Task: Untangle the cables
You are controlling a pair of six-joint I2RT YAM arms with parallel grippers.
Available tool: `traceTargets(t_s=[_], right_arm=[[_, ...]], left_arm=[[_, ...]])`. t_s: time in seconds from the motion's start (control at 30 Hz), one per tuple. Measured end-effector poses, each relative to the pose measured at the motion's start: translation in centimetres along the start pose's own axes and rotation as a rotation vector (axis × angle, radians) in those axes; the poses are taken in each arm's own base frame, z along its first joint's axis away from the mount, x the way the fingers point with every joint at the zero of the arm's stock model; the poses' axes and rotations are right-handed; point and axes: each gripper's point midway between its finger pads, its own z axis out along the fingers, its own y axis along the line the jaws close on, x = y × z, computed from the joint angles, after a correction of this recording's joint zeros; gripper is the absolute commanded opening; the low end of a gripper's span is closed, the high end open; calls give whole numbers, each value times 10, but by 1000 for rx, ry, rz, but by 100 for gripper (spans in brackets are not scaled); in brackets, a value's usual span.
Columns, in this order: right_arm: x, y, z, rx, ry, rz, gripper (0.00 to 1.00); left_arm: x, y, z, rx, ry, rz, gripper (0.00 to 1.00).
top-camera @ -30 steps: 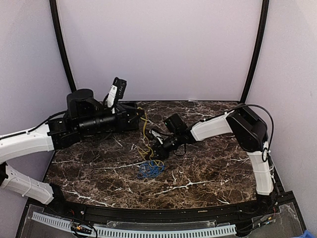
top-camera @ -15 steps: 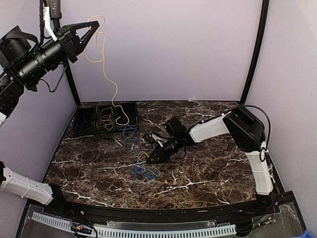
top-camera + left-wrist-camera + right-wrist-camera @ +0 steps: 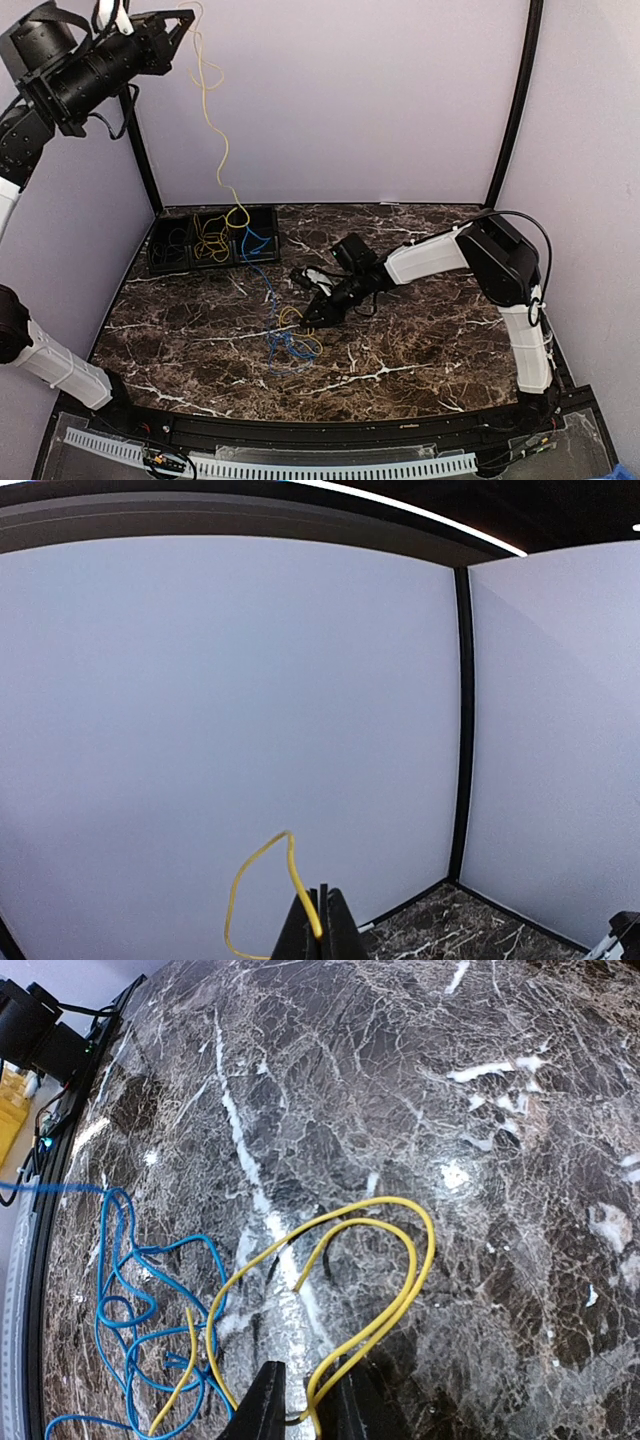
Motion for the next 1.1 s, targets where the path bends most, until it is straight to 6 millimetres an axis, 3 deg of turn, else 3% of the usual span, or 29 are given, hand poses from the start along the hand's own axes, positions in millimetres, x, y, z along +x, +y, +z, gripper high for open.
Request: traceTargets(t_s=[0.2,0.27,0.4,0.57,0.73,0.97,1.1], right_arm=[[-1,-6,1,29,10,-24,18],[-2,-8,1,36,10,-30,17],[-4,-13,2,60,10,-39,13],[-13,-32,0,159,11,-43,10],[-9,-48,-12,275,28,-37,10],[25,-74,-74,453,94,40,10],[50,-96,-118,548,133,120,10]], left_arm=[[-86,32,-41,-62,-220,-82,0],[-103,41,-54,-78,-269,-99,0],[-116,53,-69,-119,-309,-97,0],[-119,69,-71,-227,-314,-15,0],[-112,88,-72,-387,-283,129,0],[-81,97,-66,-487,-173,252,0],[-42,88,-48,-464,-52,298,0]])
